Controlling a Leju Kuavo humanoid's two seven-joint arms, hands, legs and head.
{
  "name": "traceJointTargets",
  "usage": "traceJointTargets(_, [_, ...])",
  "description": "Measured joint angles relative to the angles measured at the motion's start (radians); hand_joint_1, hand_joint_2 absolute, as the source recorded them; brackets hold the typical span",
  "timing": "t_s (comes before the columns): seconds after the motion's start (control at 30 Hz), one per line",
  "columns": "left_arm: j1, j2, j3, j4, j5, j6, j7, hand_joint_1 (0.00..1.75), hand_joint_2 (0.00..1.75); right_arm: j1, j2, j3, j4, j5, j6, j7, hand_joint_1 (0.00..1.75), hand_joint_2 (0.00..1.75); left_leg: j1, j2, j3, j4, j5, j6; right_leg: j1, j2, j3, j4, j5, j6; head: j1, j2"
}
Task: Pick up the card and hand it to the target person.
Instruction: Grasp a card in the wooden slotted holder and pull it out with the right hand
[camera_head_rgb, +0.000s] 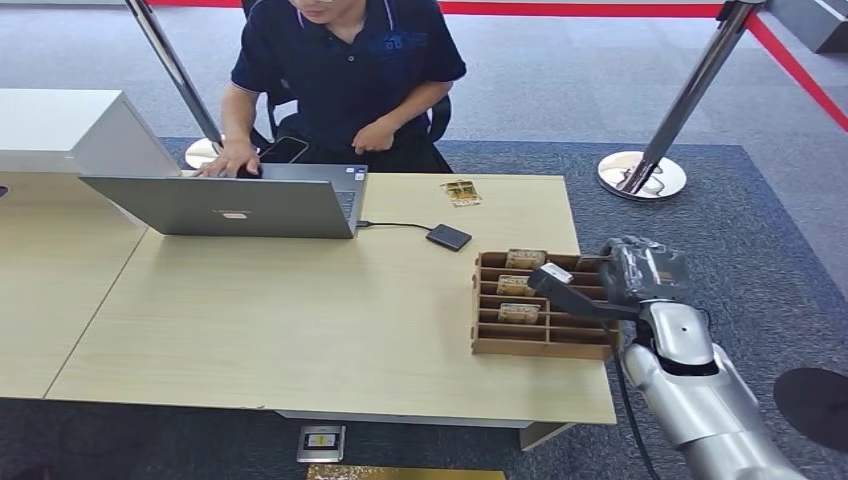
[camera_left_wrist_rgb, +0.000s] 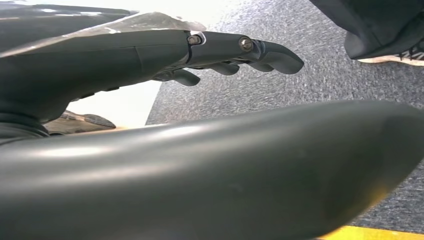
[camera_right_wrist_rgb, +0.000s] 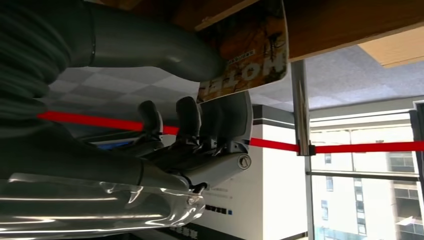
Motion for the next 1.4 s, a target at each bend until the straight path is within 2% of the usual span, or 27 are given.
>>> traceJointTargets(0.87, [0.000, 0.000, 0.000, 0.000, -0.001, -0.002, -0.005, 0.00, 0.00, -0.002, 0.003, 0.000, 0.003, -0.004, 0.005, -0.007, 1.32, 1.75, 0.000, 0.000, 0.001, 0.000, 0.000, 0.000, 0.000, 0.000, 0.000, 0.000, 0.000, 0.000, 0.000, 0.000])
traceJointTargets(1.13, [0.000, 0.000, 0.000, 0.000, -0.002, -0.004, -0.006, 0.00, 0.00, 0.053, -0.007, 0.003, -0.118, -0.009, 0.036, -0.008, 1.31, 1.75, 0.000, 0.000, 0.000, 0.000, 0.000, 0.000, 0.000, 0.000, 0.000, 0.000, 0.000, 0.000, 0.000, 0.000])
traceJointTargets(1.4, [0.000, -0.001, 0.000, 0.000, 0.011, 0.001, -0.006, 0.00, 0.00, 0.054, -0.018, 0.020, -0.189, -0.016, 0.060, -0.019, 1.31, 1.75, 0.000, 0.000, 0.000, 0.000, 0.000, 0.000, 0.000, 0.000, 0.000, 0.000, 0.000, 0.000, 0.000, 0.000])
